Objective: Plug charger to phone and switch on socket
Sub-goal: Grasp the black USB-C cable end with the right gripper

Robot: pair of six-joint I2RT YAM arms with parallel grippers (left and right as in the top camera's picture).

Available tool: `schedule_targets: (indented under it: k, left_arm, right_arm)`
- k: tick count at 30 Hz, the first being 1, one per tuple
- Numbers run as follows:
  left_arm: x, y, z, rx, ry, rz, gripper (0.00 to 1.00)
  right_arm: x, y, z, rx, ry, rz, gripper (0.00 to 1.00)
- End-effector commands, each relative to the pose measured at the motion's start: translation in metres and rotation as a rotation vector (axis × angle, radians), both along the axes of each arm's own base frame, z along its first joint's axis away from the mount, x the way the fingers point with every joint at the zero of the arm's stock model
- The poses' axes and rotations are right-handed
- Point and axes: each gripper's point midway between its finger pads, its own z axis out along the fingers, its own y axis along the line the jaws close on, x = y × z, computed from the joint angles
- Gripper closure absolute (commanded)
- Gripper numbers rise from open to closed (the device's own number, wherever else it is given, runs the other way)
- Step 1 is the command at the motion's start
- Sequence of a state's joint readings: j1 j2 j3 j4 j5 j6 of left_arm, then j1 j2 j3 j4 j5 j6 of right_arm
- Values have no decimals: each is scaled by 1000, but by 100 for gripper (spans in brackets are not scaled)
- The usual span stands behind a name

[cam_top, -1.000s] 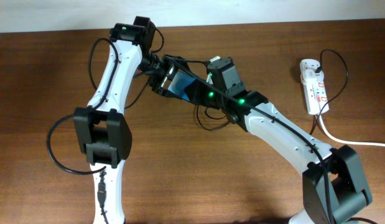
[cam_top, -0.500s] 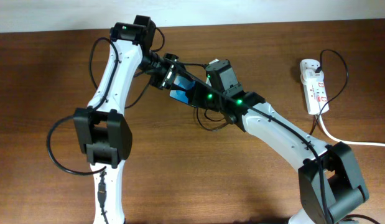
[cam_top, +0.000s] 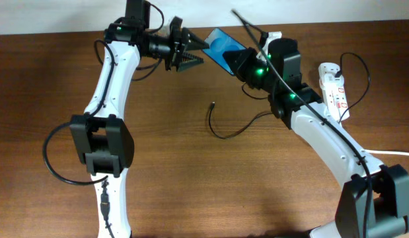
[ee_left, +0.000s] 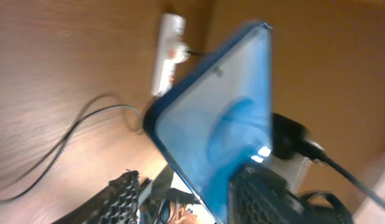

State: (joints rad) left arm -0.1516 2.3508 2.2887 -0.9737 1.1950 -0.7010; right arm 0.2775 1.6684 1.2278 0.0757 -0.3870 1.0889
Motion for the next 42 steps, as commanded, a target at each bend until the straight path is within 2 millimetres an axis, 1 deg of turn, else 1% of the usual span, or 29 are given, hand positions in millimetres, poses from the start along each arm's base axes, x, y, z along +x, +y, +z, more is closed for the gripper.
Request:
schedule_targets:
  k: [1, 3, 4, 5, 7, 9, 11, 15, 20, 23, 26, 29, 31, 33, 34, 36, 39, 42]
  left_arm:
    - [-6, -4, 29, -117, -47, -61, 41]
    - [-3, -4, 32, -121, -72, -61, 41]
    - [-1, -4, 33, -123, -68, -54, 43]
    - [5, -4, 32, -107, -67, -31, 45]
    - [13, -3, 30, -80, -87, 0, 46]
    - [18, -4, 24, -44, -66, 37, 41]
    - [20, -4, 22, -33, -53, 51, 41]
    - [31, 1, 13, 14, 47, 148, 50]
    - [36, -4, 20, -10, 39, 158, 51]
    - [34, -8, 21, -12, 52, 156, 58]
    - [34, -9, 21, -15, 78, 161, 65]
    - [33, -10, 22, -25, 98, 163, 68]
    - [34, -9, 22, -24, 97, 164, 71]
    - [34, -9, 22, -24, 97, 165, 83]
    - [34, -9, 22, -24, 97, 165, 91]
    - [34, -9, 22, -24, 98, 165, 100]
    - [34, -9, 22, -23, 110, 172, 100]
    - [34, -9, 22, -23, 110, 172, 100]
  right_arm:
    - [8, -14, 30, 254, 114, -189, 96]
    - [8, -12, 29, 353, 187, -245, 96]
    - [8, -8, 28, 405, 225, -282, 96]
    - [7, -2, 30, 431, 226, -313, 96]
    - [9, 8, 36, 437, 180, -330, 96]
    - [10, 20, 41, 450, 141, -327, 96]
    - [10, 27, 36, 446, 147, -320, 96]
    - [6, 43, 25, 428, 166, -308, 96]
    - [6, 44, 23, 419, 157, -337, 96]
    - [9, 47, 15, 414, 162, -340, 96]
    - [14, 54, 23, 451, 112, -322, 96]
    - [17, 58, 17, 449, 114, -321, 96]
    - [16, 59, 17, 449, 114, -320, 96]
    - [15, 61, 16, 446, 118, -315, 96]
    - [13, 64, 16, 446, 119, -311, 96]
    - [14, 64, 16, 446, 119, -311, 96]
    - [14, 64, 16, 447, 118, -311, 96]
    - [14, 64, 16, 446, 118, -311, 91]
